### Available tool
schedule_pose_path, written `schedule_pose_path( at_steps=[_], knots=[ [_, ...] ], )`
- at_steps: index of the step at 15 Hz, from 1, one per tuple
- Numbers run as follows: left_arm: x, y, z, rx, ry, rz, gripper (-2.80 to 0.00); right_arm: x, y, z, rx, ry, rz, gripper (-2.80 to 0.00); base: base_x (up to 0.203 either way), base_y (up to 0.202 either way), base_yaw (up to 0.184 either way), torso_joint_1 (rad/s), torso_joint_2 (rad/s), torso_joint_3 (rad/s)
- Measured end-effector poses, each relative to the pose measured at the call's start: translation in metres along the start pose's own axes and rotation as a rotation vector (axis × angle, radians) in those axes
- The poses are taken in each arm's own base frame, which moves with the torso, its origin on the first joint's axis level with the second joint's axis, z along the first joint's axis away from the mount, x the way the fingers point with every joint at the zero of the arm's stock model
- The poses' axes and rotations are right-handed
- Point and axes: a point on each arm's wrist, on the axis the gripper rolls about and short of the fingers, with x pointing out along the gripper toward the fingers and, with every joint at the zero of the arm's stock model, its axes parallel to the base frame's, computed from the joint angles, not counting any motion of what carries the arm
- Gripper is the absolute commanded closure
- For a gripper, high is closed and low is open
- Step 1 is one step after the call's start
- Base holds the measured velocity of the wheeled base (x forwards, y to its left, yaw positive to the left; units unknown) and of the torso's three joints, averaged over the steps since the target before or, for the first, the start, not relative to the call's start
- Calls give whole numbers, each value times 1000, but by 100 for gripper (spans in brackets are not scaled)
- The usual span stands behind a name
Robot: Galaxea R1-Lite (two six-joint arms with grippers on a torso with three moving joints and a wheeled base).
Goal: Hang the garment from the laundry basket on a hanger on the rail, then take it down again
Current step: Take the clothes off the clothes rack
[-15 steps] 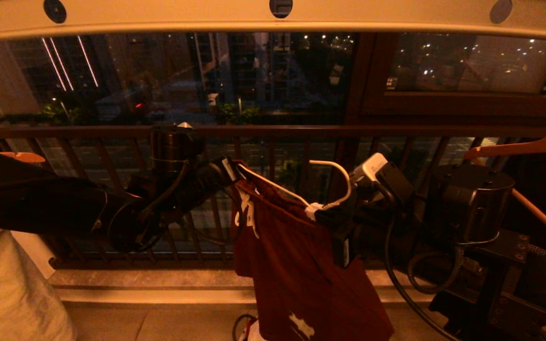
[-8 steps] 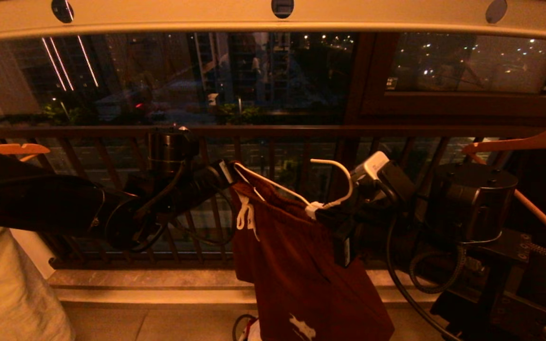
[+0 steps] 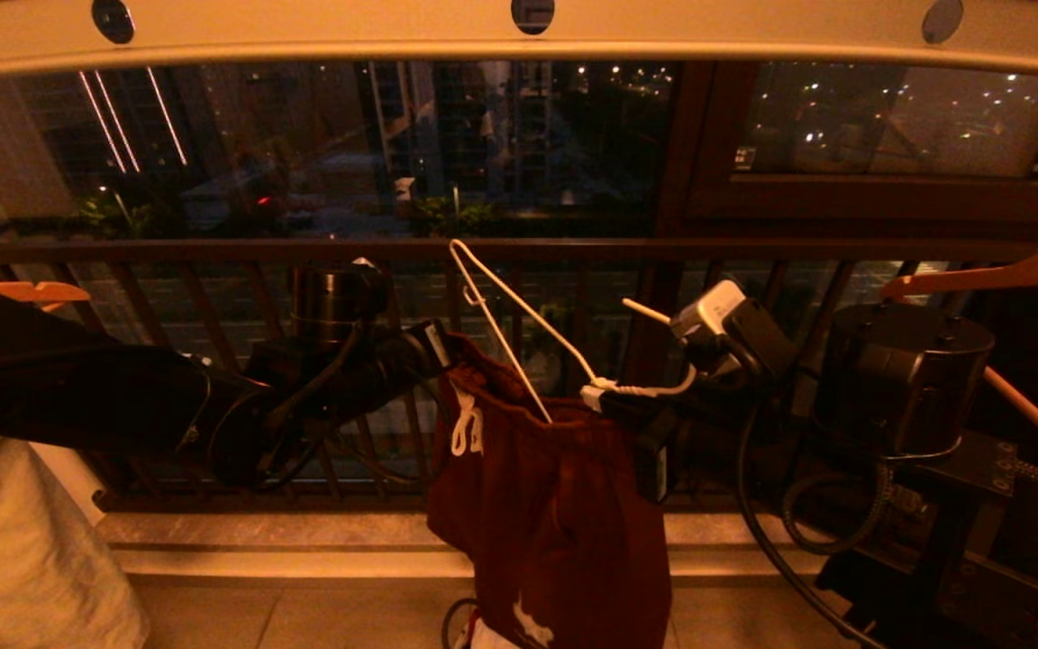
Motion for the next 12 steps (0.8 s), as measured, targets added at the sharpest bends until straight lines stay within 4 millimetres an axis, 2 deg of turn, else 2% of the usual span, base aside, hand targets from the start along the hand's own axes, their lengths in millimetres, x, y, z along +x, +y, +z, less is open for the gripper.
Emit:
schedule_pose_path(
  at_steps=[8,12],
  knots=[
    [-12,-22,-24,30,70,-59,0,8,-1,-4,0,-22,-21,0,0,0,0,0,0,0],
    [-14,-27,-38,68,113,-69,0,15,-3,-5,2,-38,-55,0,0,0,0,0,0,0]
  ],
)
